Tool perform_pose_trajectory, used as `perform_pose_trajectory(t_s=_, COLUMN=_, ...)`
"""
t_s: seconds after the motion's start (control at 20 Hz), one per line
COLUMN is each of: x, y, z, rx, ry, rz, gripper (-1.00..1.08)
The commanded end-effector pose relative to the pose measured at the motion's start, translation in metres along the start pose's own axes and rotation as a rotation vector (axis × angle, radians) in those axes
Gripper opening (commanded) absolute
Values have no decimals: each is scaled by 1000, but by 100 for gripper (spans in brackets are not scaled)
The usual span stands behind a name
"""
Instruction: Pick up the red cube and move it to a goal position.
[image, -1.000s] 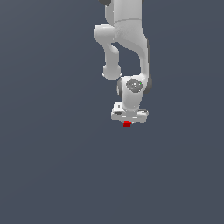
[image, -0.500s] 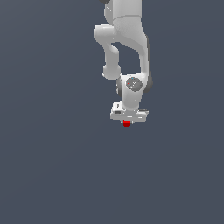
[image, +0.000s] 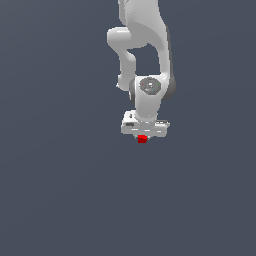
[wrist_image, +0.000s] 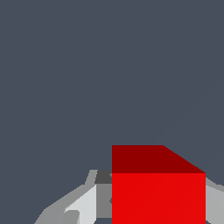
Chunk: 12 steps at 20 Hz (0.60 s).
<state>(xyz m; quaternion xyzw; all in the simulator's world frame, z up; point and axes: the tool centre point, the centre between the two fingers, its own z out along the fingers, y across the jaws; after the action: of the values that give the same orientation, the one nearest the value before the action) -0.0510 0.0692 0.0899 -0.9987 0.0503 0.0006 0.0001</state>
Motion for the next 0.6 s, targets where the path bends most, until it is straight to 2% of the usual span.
perform_pose_trajectory(t_s=0.0, x=10, y=7, z=-22, rx=0, ry=1, rz=0, gripper=-100)
perform_pose_trajectory(t_s=0.55, x=61, y=39, z=-126, rx=1, ry=1, rz=0, gripper=-100)
